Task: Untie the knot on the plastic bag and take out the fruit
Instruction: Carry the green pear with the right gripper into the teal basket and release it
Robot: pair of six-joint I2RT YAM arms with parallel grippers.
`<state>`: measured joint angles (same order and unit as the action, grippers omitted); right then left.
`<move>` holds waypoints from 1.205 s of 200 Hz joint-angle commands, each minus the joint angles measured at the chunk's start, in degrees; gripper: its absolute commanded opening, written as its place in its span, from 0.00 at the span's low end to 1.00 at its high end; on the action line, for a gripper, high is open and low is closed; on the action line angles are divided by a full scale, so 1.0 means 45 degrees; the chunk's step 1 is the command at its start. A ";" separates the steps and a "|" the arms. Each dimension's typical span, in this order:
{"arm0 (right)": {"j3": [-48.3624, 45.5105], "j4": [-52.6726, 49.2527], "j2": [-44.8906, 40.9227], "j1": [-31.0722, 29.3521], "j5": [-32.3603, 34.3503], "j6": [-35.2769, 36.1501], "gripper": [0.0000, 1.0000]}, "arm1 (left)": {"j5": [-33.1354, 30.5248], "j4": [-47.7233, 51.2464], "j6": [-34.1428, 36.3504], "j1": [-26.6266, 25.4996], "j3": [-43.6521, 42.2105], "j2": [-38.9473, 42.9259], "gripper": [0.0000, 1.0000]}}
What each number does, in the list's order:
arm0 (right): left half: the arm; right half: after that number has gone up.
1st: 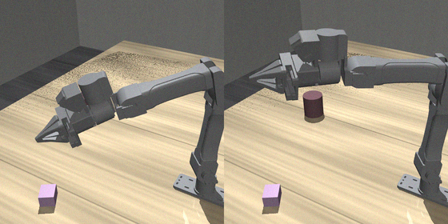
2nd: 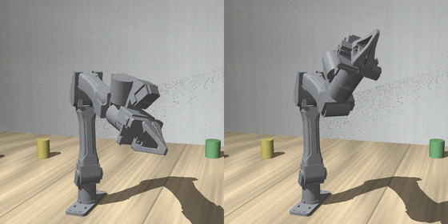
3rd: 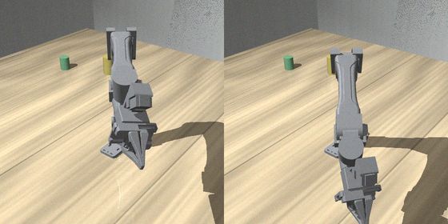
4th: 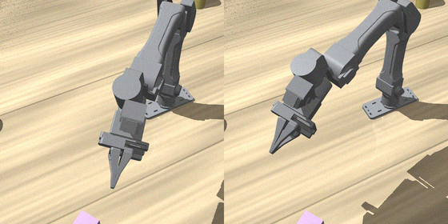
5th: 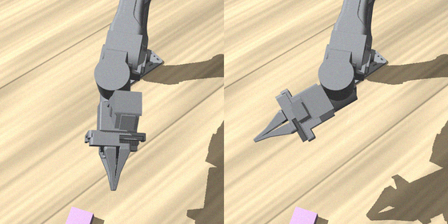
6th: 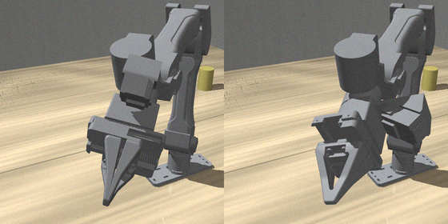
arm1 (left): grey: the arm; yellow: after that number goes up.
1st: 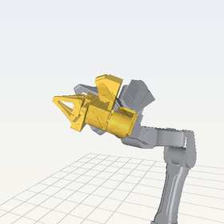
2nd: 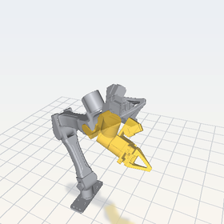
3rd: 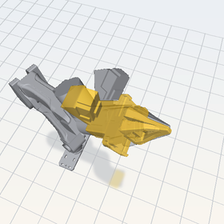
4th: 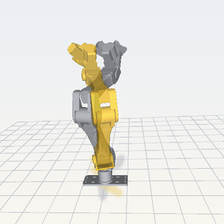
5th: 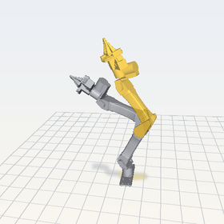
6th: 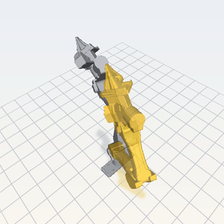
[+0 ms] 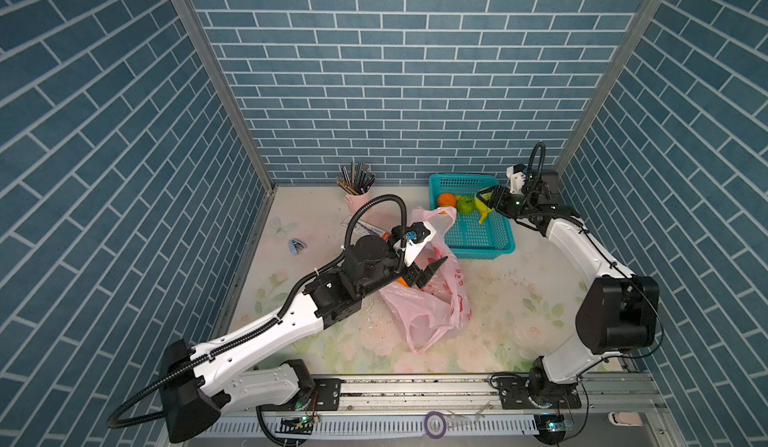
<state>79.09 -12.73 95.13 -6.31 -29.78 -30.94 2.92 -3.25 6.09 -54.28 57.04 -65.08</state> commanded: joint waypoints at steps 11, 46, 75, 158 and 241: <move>0.0902 -0.0398 0.1507 0.0034 0.0840 0.0431 0.50 | -0.0466 0.0696 -0.0570 -0.0066 -0.0200 0.0319 0.87; 0.1759 -0.0590 0.3241 0.0029 0.1349 0.0369 0.51 | -0.0892 0.1101 -0.1278 -0.0082 -0.0182 0.0458 0.87; 0.2419 -0.0642 0.4559 0.0014 0.1339 0.0115 0.51 | -0.1261 0.1604 -0.1991 -0.0086 -0.0099 0.0240 0.87; 0.4337 -0.1496 0.7164 -0.0373 0.1207 -0.0031 0.65 | -0.1363 0.2057 -0.2852 -0.0088 0.0128 -0.0395 0.87; 0.4109 -0.2542 0.5252 -0.0433 0.1923 0.0713 0.85 | -0.2199 0.2711 -0.2179 -0.0637 0.0497 -0.1439 0.86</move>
<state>97.67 -20.80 125.62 -8.25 -23.66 -30.50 -3.73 7.35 -5.41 -54.96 57.23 -70.22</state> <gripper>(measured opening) 0.843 0.860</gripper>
